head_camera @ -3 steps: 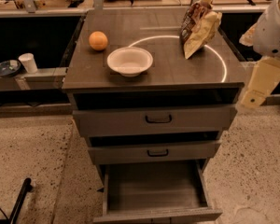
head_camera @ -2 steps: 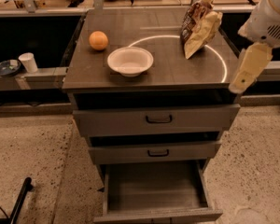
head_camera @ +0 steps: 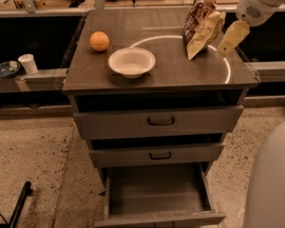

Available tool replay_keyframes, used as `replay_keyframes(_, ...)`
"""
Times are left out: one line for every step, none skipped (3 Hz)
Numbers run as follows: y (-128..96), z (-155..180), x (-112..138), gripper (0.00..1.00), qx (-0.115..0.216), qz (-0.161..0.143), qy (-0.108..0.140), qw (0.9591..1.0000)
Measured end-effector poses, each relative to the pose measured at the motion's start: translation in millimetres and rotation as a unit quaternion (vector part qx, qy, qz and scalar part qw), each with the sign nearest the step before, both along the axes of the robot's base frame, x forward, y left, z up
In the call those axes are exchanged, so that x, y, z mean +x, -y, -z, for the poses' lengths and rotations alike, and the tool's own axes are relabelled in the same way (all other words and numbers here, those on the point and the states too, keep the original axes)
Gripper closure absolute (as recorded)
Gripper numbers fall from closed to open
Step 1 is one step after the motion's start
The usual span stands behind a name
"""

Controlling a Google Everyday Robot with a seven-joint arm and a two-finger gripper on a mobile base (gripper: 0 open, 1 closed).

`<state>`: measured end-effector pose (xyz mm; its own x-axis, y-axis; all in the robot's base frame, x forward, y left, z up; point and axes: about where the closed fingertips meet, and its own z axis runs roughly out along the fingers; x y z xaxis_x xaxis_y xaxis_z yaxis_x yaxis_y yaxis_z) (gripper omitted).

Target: Place brown chip bag into bottom drawer

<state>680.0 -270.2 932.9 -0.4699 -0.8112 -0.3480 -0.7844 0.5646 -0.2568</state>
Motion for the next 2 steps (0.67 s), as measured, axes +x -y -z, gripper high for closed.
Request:
replay_keyframes(4, -36, 47, 0.0, 0.049, 0.039, 0.08, 0.9948)
replay_keyframes(0, -91, 81, 0.0, 0.115, 0.051, 0.187, 0.9742)
